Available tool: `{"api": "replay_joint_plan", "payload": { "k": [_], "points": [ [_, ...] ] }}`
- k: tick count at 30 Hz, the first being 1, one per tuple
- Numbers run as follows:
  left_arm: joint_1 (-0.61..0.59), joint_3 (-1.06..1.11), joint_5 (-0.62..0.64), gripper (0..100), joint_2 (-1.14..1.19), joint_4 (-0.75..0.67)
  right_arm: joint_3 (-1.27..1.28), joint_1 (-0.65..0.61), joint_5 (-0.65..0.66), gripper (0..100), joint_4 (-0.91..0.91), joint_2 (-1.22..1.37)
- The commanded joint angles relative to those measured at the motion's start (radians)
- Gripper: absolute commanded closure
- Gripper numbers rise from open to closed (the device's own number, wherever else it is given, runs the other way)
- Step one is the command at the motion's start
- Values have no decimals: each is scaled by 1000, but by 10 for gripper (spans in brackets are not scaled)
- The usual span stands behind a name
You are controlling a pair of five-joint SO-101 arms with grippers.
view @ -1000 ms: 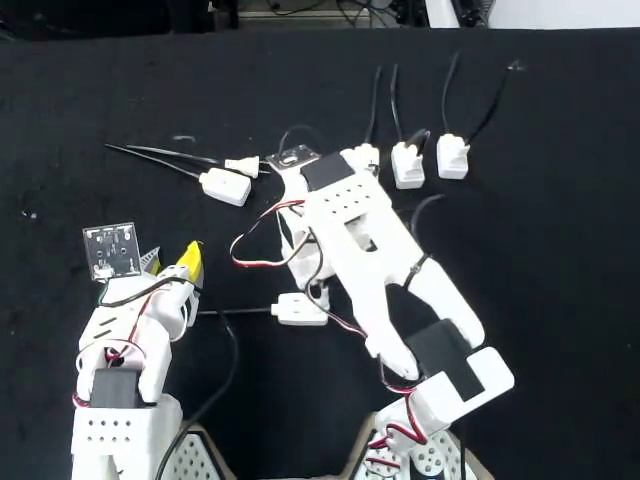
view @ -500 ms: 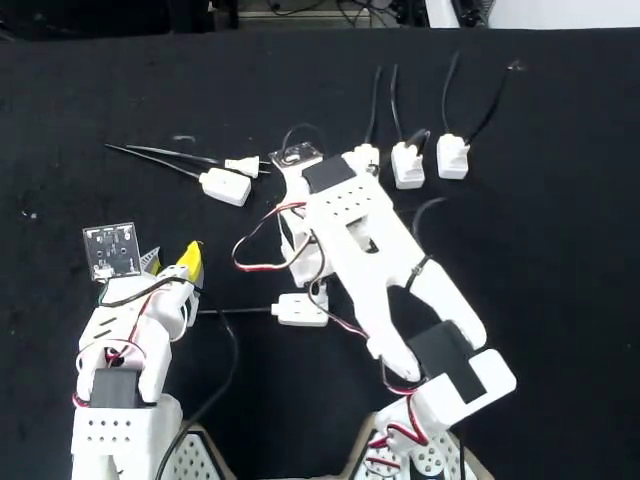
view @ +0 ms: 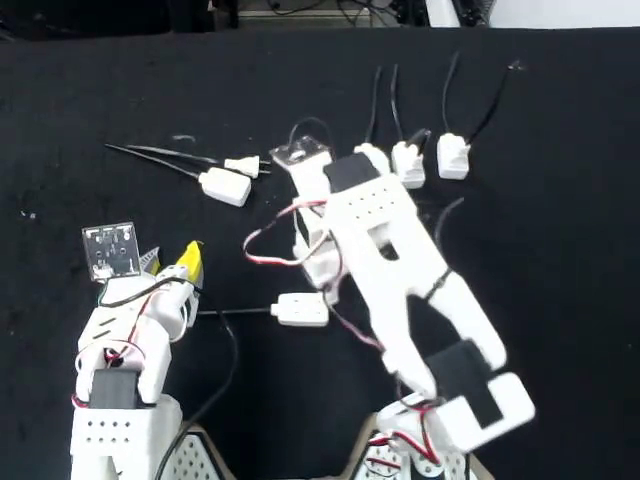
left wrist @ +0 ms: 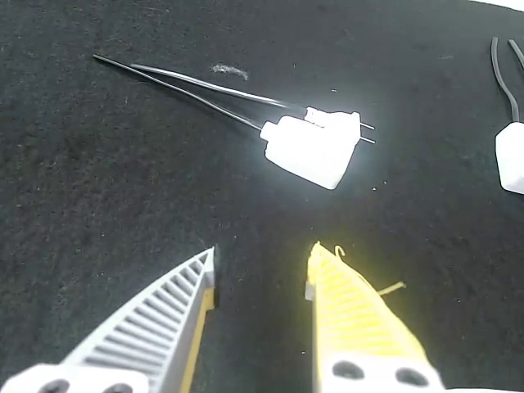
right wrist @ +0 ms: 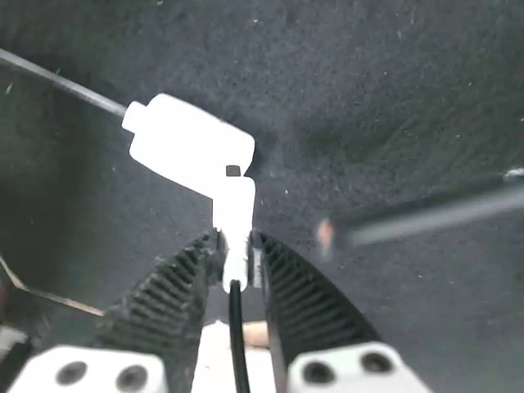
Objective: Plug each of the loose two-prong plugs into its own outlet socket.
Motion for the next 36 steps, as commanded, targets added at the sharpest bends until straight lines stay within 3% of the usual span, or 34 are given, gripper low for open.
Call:
{"api": "replay_joint_plan", "payload": {
  "k": [1, 5, 8, 20, 36],
  "points": [
    [-2, -19, 0, 812, -11, -6, 70, -77, 43, 988, 12, -81],
    [-2, -19, 0, 812, -11, -8, 186, -183, 77, 988, -5, -85],
    [-2, -19, 0, 812, -11, -8, 226, -193, 84, 988, -41, -84],
    [-2, -19, 0, 812, -11, -8, 236, -8, 164, 988, -146, -82],
    [-2, -18, 0, 812, -11, -6, 232, 49, 160, 988, -287, -82]
  ]
}}
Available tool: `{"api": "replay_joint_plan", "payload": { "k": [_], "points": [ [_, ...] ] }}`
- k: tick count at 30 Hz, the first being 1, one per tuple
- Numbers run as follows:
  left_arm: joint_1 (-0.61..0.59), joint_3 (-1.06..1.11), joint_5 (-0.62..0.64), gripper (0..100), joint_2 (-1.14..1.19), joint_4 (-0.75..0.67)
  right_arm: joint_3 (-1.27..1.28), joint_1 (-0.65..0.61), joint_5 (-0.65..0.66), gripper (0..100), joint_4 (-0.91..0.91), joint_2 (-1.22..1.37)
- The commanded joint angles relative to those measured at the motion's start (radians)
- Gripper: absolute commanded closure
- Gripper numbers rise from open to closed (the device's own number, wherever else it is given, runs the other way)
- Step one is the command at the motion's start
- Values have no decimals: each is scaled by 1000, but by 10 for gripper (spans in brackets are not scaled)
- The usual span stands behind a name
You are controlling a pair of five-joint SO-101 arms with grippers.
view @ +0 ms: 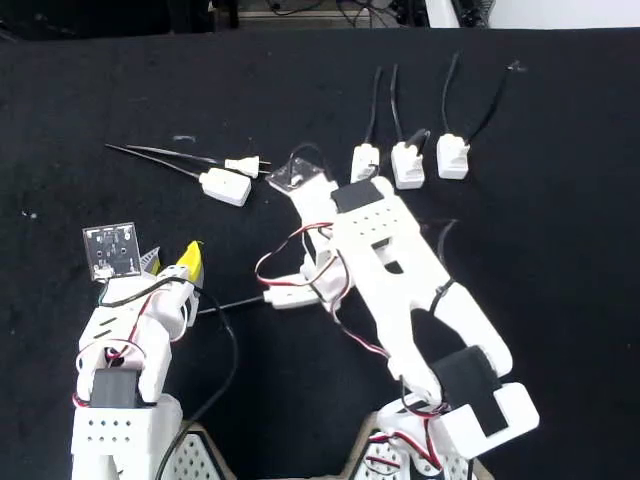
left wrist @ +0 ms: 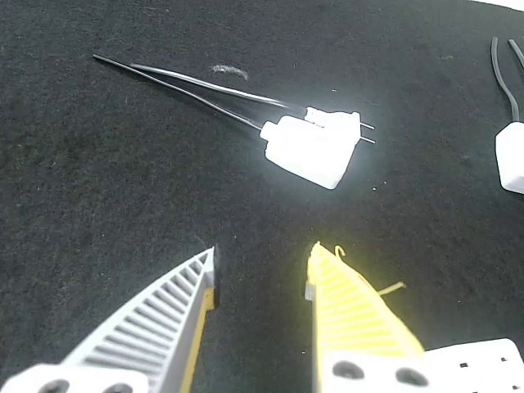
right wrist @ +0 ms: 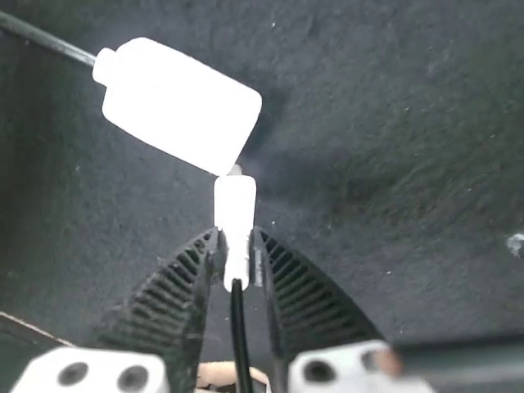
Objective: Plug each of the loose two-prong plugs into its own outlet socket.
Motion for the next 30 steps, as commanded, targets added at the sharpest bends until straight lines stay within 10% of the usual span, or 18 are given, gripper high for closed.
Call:
{"api": "replay_joint_plan", "payload": {
  "k": [1, 30],
  "points": [
    [-2, -18, 0, 812, -11, -6, -7, 23, 2, 988, -23, -50],
    [-2, -19, 0, 812, -11, -8, -176, -106, -330, 988, 71, -41]
  ]
}}
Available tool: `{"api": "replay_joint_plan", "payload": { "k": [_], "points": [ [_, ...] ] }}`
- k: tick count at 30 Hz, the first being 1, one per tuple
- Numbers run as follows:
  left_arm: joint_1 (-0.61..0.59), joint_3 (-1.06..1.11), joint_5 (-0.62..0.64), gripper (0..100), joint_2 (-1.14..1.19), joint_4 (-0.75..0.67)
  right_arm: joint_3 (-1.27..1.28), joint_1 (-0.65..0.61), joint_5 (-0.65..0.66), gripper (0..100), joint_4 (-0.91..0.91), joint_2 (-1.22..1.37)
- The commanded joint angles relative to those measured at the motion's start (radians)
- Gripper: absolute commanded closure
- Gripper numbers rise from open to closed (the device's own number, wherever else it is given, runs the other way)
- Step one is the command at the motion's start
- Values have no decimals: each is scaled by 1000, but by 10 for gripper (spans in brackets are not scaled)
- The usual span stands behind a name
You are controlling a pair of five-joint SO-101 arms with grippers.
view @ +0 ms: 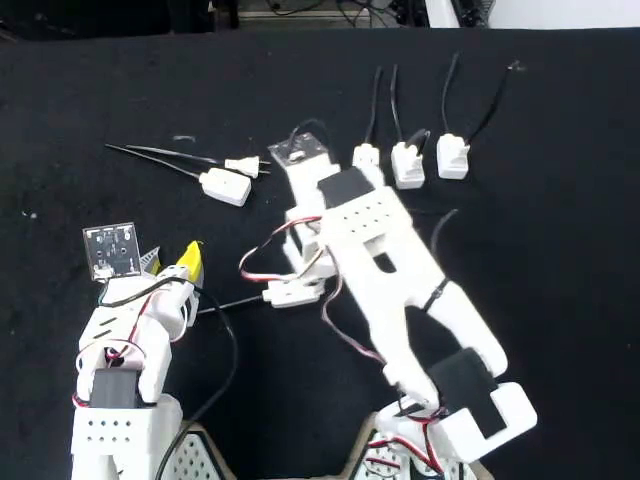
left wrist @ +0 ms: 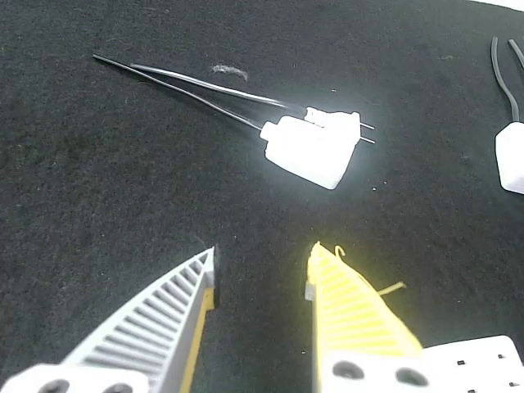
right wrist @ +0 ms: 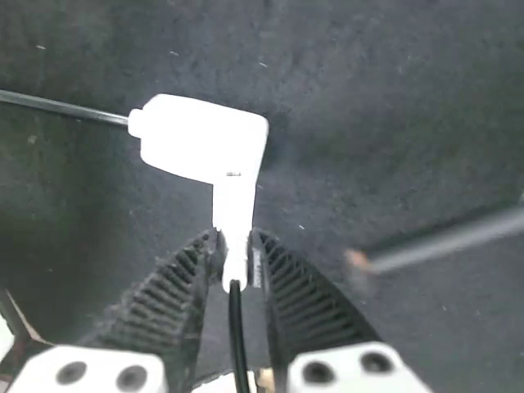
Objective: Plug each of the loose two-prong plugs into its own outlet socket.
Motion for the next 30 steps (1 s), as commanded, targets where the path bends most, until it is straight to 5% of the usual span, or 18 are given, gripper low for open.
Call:
{"api": "replay_joint_plan", "payload": {
  "k": [1, 30],
  "points": [
    [-2, -19, 0, 812, -11, -8, -13, -25, -23, 988, -38, -39],
    [-2, -19, 0, 812, -11, -8, 1, 52, -31, 988, -49, -41]
  ]
}}
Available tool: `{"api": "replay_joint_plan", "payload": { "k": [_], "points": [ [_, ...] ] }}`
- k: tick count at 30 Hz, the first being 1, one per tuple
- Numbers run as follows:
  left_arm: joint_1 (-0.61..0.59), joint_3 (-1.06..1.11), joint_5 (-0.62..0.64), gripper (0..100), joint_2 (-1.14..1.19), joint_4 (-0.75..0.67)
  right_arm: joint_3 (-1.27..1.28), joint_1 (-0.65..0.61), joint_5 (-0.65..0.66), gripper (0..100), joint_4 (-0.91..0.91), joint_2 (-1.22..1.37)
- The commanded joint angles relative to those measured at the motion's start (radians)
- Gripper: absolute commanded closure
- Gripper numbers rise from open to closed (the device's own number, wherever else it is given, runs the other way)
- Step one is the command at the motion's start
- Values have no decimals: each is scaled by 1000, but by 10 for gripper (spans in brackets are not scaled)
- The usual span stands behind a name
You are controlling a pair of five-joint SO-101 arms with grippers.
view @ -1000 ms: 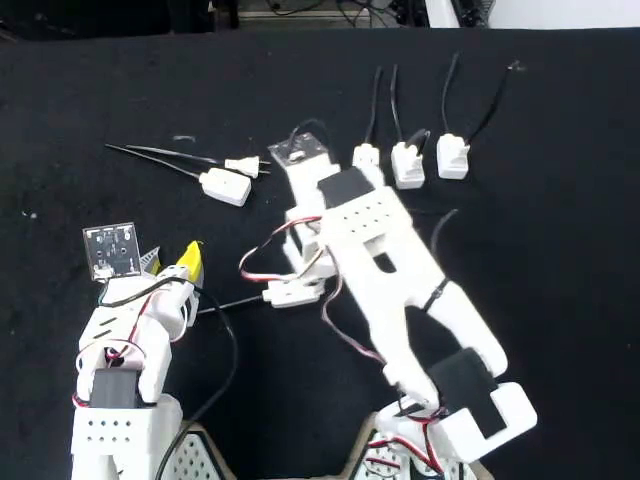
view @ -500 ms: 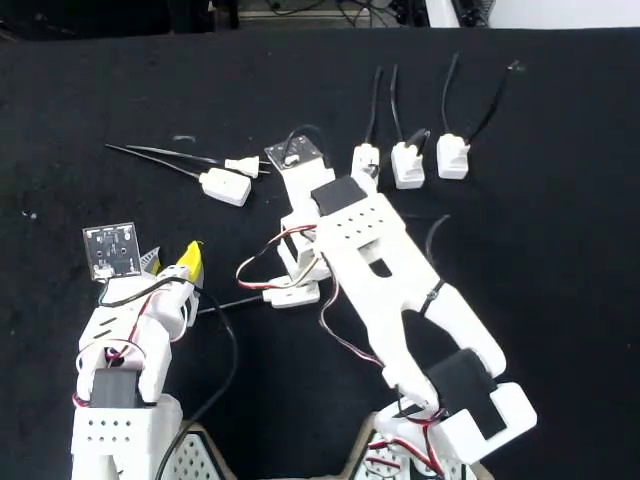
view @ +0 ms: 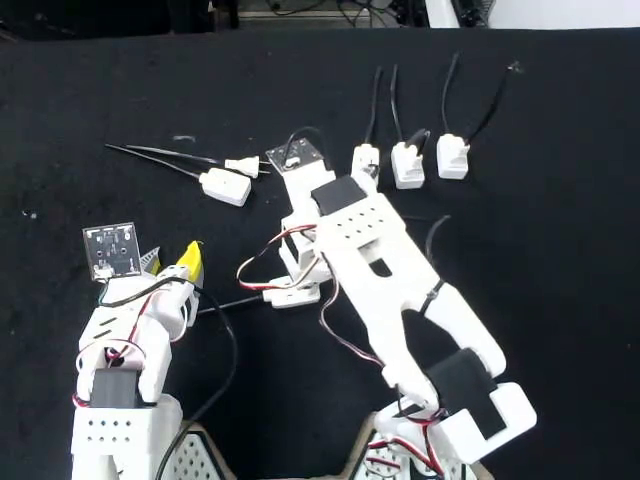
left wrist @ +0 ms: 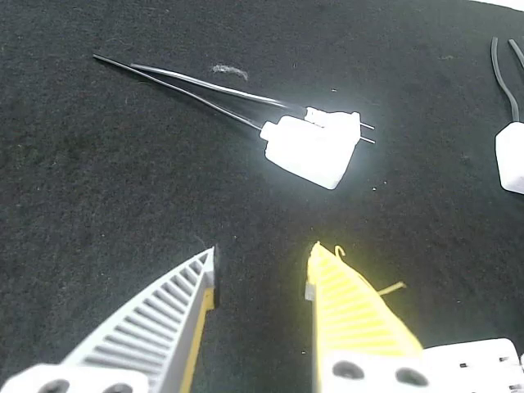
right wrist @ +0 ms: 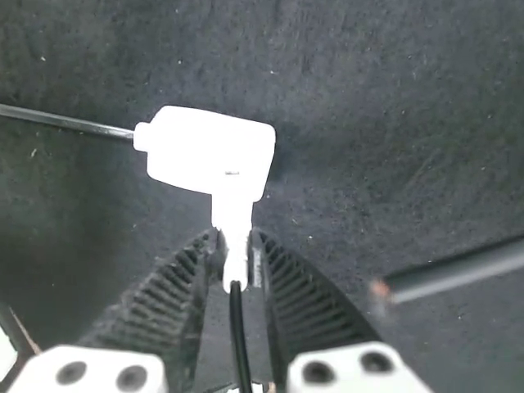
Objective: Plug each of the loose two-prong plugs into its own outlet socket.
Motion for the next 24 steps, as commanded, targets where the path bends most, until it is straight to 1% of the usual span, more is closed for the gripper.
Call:
{"api": "replay_joint_plan", "payload": {
  "k": [1, 6, 19, 24],
  "points": [
    [-2, -19, 0, 812, -11, -8, -62, 52, -2, 988, 9, -41],
    [-2, -19, 0, 812, -11, -8, -58, 64, -2, 988, 9, -41],
    [-2, -19, 0, 812, -11, -8, -76, 51, -3, 988, 11, -38],
    [-2, -19, 0, 812, -11, -8, -189, 20, -3, 988, 146, -38]
  ]
}}
